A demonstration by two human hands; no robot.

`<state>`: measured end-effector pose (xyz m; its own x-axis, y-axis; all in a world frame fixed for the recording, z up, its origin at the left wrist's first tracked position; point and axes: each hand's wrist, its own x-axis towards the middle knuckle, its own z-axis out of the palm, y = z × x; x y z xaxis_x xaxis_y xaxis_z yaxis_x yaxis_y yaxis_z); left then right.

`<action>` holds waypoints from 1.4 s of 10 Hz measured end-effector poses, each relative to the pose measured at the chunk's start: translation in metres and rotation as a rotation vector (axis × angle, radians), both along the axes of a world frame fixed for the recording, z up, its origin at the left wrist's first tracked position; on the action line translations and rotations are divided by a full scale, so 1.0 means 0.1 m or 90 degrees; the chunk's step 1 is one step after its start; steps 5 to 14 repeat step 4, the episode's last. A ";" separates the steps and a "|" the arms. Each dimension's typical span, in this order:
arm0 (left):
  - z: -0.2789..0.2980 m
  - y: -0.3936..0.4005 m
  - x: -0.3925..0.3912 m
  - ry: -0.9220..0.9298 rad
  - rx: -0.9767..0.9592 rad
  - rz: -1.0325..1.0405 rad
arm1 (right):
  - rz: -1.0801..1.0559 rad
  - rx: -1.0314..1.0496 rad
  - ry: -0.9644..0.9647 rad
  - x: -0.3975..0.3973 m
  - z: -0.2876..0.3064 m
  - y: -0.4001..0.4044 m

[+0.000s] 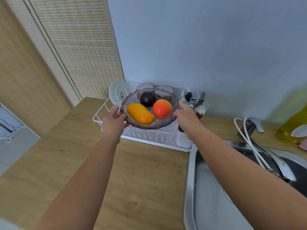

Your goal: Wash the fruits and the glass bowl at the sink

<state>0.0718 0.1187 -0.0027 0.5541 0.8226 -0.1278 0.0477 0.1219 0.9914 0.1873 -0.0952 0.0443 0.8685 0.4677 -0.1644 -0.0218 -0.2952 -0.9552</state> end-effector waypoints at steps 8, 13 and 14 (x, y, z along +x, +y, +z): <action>-0.06 -0.25 -0.39 0.081 0.305 0.081 | -0.026 0.088 -0.011 -0.12 0.24 -0.31; -0.06 -0.25 -0.39 0.081 0.305 0.081 | -0.026 0.088 -0.011 -0.12 0.24 -0.31; -0.06 -0.25 -0.39 0.081 0.305 0.081 | -0.026 0.088 -0.011 -0.12 0.24 -0.31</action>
